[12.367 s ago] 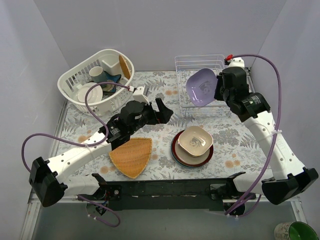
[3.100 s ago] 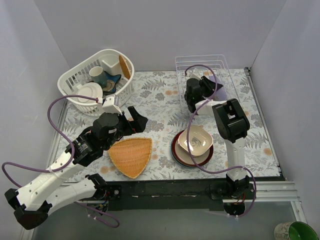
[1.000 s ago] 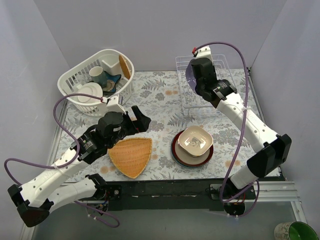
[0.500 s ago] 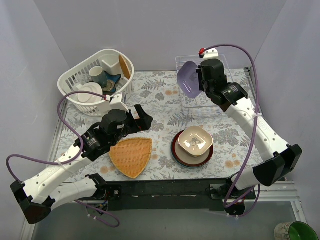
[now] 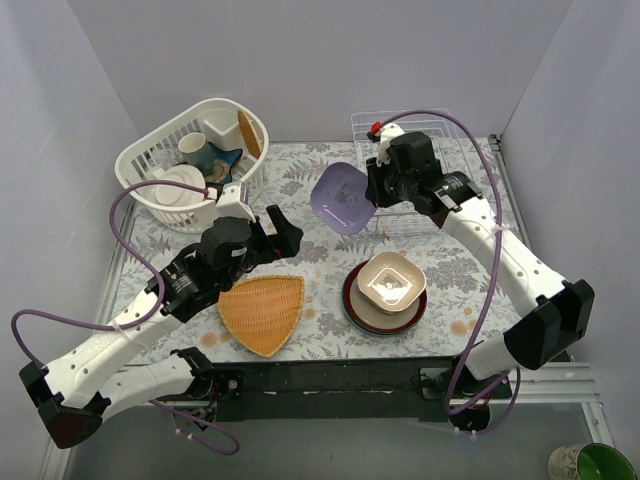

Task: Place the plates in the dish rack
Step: Place the plate at the center of the board.

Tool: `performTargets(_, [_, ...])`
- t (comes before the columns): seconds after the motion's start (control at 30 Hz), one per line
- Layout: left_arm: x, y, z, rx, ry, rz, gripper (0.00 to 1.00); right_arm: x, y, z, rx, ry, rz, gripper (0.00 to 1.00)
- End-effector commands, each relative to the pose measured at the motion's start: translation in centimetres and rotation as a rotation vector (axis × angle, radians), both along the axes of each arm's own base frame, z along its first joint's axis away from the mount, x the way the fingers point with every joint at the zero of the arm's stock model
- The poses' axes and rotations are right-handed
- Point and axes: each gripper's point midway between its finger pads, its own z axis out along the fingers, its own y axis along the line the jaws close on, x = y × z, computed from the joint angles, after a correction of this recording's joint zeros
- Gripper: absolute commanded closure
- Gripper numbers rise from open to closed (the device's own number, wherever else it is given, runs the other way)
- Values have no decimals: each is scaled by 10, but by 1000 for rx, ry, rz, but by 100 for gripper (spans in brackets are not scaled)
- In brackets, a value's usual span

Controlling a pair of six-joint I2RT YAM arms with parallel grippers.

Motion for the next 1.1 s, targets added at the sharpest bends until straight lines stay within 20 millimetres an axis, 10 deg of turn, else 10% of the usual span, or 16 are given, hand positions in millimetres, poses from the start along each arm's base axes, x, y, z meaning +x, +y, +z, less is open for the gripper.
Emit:
performTargets(0.0, [5,12,24,-1,-58,46,2,-16,29,-27,85,109,140,99])
performTargets(0.47, [1,19,16,-10,-41,70,2,-23,69,-84,180,278,265,99])
performTargets(1.07, [-6,27,18,-30,-33,91,2,20,120,-138,225,348,217,99])
